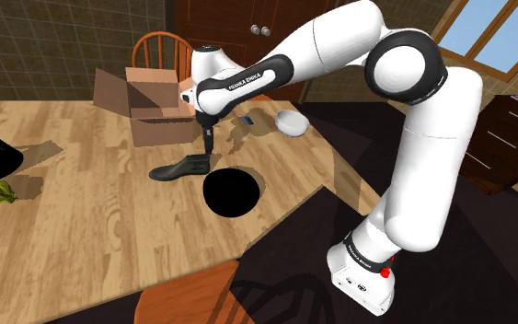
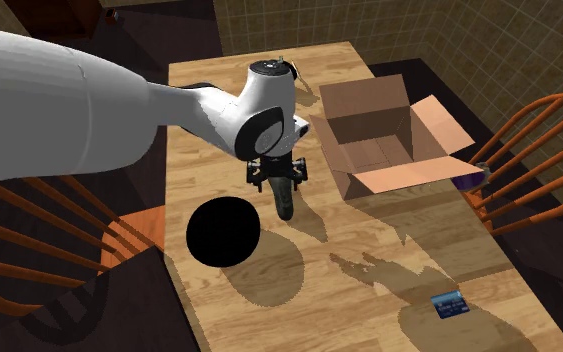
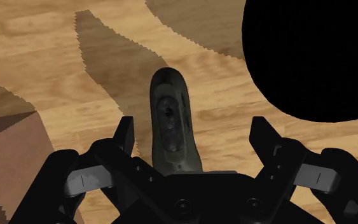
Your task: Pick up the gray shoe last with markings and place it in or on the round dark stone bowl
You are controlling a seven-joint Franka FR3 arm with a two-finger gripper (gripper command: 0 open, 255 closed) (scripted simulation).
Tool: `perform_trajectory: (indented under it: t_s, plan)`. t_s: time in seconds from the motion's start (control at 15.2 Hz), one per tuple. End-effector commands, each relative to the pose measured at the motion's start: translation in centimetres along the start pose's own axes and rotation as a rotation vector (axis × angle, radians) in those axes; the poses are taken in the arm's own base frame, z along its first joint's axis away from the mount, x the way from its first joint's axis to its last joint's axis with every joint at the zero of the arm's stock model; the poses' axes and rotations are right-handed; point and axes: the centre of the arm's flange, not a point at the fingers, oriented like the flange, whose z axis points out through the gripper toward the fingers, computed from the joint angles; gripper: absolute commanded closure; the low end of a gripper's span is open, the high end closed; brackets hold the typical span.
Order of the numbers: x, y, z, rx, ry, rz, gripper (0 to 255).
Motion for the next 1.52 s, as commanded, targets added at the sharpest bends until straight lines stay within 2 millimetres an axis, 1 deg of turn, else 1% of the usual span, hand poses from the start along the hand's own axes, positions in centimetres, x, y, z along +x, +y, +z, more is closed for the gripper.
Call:
perform_trajectory:
  t_s: [0.0, 0.26, 0.33, 0.86, 1.32, 1.39, 1.45]
  plan:
    - [2.2, 0.3, 1.5, -0.008, 0.002, -0.054, 0]
    - [6.6, 0.5, 4.4, -0.023, 0.005, -0.158, 0]
    - [7.2, 0.6, 4.8, -0.026, 0.005, -0.174, 0]
    - [7.3, 0.6, 8.8, -0.026, 0.006, -0.174, 0]
    - [7.3, 0.7, 8.8, -0.026, 0.005, -0.174, 0]
    - [7.3, 0.7, 8.8, -0.026, 0.005, -0.174, 255]
    - [7.3, 0.7, 8.8, -0.026, 0.005, -0.174, 255]
